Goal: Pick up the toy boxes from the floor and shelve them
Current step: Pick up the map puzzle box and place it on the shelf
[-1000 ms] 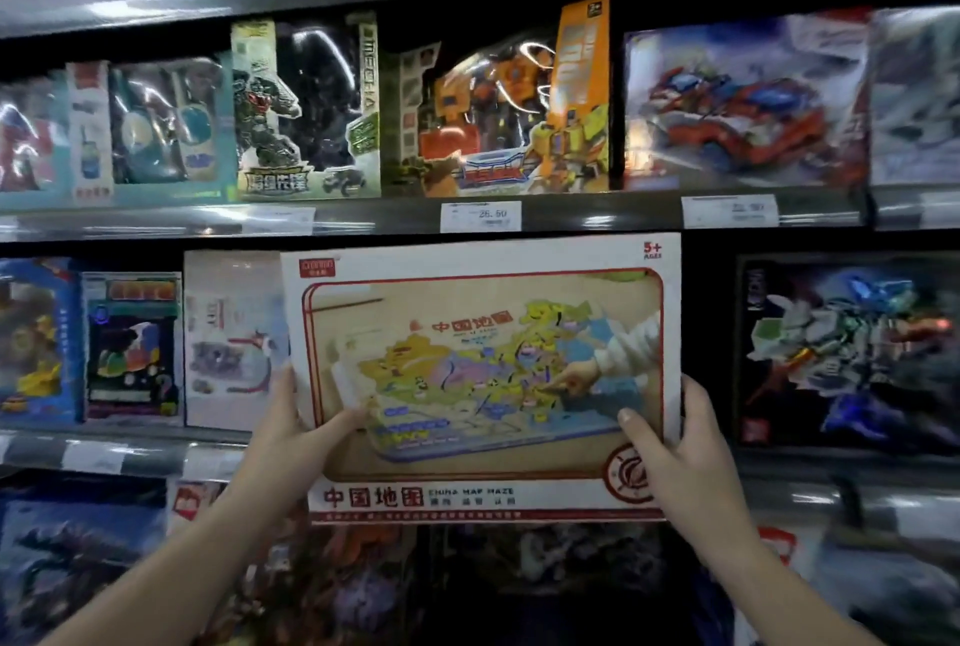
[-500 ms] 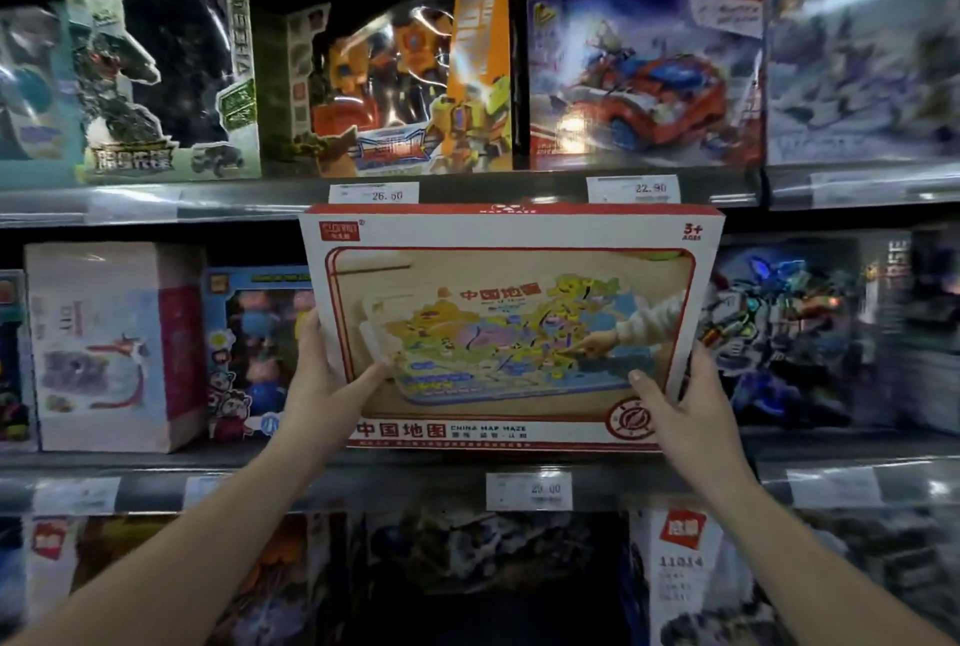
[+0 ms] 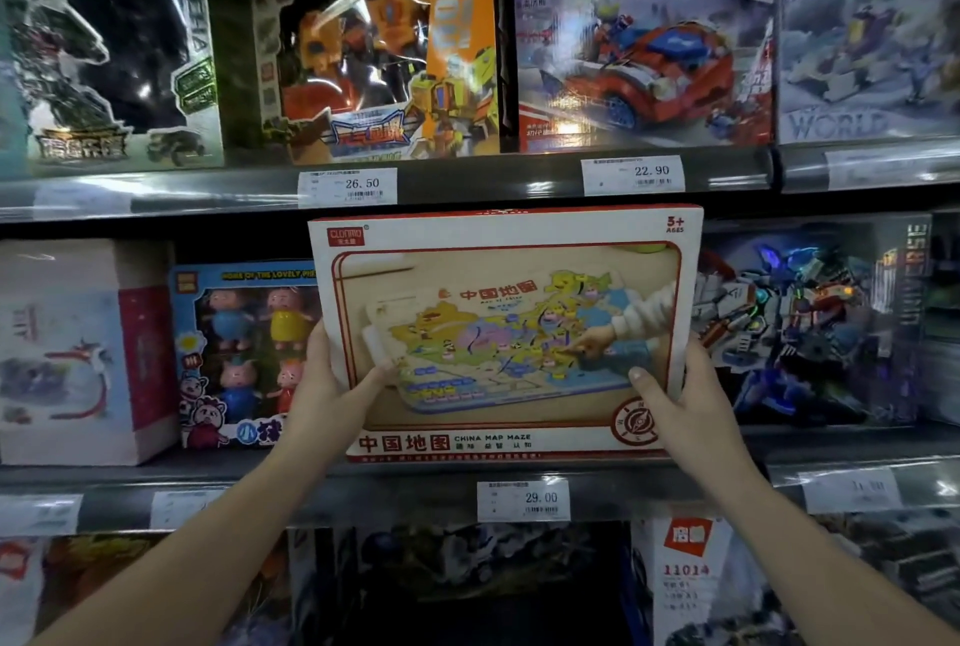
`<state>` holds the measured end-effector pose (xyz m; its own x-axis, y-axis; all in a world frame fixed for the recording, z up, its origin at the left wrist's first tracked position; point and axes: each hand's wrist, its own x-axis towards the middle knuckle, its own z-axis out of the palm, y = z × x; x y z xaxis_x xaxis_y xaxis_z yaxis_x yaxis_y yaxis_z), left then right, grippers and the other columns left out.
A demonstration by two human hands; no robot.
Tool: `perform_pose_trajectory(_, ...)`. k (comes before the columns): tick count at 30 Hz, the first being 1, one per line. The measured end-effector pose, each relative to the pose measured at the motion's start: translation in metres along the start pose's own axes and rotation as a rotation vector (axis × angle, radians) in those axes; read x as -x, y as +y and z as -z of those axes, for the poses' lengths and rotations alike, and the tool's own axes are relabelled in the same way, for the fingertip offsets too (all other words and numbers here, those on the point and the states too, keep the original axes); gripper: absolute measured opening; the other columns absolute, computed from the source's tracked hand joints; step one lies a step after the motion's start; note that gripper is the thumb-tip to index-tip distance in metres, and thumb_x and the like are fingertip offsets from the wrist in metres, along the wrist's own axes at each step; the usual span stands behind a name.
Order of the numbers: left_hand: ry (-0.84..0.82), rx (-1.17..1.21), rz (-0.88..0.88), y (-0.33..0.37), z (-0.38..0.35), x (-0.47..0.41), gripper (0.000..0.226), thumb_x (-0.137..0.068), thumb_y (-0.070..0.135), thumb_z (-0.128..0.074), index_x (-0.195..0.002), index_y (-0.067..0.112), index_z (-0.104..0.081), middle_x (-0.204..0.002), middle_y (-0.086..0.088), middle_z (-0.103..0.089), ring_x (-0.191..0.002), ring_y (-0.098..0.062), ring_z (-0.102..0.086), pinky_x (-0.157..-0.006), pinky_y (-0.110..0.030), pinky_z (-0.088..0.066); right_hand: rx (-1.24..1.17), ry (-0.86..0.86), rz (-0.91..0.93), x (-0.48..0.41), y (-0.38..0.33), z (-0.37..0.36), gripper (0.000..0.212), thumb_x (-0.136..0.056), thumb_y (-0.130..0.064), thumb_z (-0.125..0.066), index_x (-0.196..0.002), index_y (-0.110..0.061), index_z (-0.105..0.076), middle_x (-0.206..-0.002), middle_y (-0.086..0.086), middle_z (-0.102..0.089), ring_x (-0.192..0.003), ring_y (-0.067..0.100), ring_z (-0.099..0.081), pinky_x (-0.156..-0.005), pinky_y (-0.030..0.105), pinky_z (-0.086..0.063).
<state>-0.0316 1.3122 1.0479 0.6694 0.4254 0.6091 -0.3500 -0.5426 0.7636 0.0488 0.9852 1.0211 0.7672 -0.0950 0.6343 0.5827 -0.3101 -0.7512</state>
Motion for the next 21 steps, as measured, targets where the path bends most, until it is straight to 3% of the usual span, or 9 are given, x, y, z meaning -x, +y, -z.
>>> perform_pose_trajectory(2, -0.008, -0.001, 0.011, 0.0, -0.002, -0.004, 0.058, -0.088, 0.026, -0.07, -0.135, 0.036, -0.037, -0.11, 0.023, -0.052, -0.094, 0.005, -0.054, -0.075, -0.025, -0.052, 0.032, -0.011, -0.011, -0.004, 0.003, 0.0, 0.037, -0.093, -0.031, -0.065, -0.124, -0.031, -0.046, -0.122, -0.001, -0.057, -0.115, 0.017, -0.054, -0.097, 0.04, -0.046)
perform_pose_trajectory(6, -0.024, -0.059, 0.071, -0.004, -0.003, -0.012, 0.054, -0.086, 0.038, -0.07, -0.127, 0.041, -0.036, -0.136, 0.005, -0.051, -0.116, -0.019, -0.055, -0.081, -0.039, -0.056, 0.137, 0.002, -0.025, -0.011, 0.005, -0.004, 0.034, -0.092, -0.034, -0.065, -0.118, -0.02, -0.049, -0.121, 0.006, -0.049, -0.111, 0.022, -0.052, -0.097, 0.042, -0.046)
perform_pose_trajectory(8, -0.032, -0.138, 0.089, -0.009, -0.002, -0.015, 0.079, -0.075, 0.061, -0.069, -0.139, 0.037, -0.03, -0.146, -0.001, -0.045, -0.123, -0.027, -0.054, -0.086, -0.05, -0.056, 0.19, 0.019, -0.03, -0.013, 0.006, -0.006, 0.033, -0.092, -0.034, -0.065, -0.115, -0.016, -0.05, -0.12, 0.008, -0.044, -0.111, 0.025, -0.049, -0.098, 0.04, -0.043)
perform_pose_trajectory(11, -0.018, -0.22, 0.076, -0.023, -0.004, -0.02, 0.112, -0.052, 0.089, -0.056, -0.145, 0.035, -0.024, -0.147, -0.003, -0.042, -0.125, -0.028, -0.053, -0.088, -0.054, -0.055, 0.221, 0.04, -0.037, -0.015, 0.008, -0.008, 0.034, -0.092, -0.035, -0.065, -0.114, -0.014, -0.051, -0.116, 0.006, -0.04, -0.11, 0.028, -0.049, -0.095, 0.038, -0.043)
perform_pose_trajectory(15, -0.003, -0.225, 0.074, -0.02, -0.006, -0.016, 0.089, -0.07, 0.065, -0.066, -0.143, 0.033, -0.028, -0.143, -0.002, -0.045, -0.128, -0.026, -0.05, -0.092, -0.055, -0.053, 0.222, 0.075, -0.023, -0.015, 0.011, -0.012, 0.036, -0.091, -0.035, -0.066, -0.118, -0.014, -0.052, -0.116, 0.007, -0.042, -0.112, 0.027, -0.048, -0.089, 0.034, -0.041)
perform_pose_trajectory(21, -0.002, -0.223, 0.096, -0.02, -0.008, -0.014, 0.072, -0.081, 0.042, -0.073, -0.14, 0.025, -0.035, -0.138, -0.003, -0.048, -0.123, -0.024, -0.052, -0.091, -0.052, -0.054, 0.196, 0.098, -0.04, -0.01, 0.013, -0.013, 0.059, -0.088, -0.036, -0.07, -0.136, -0.013, -0.044, -0.131, 0.009, -0.043, -0.123, 0.029, -0.047, -0.101, 0.046, -0.045)
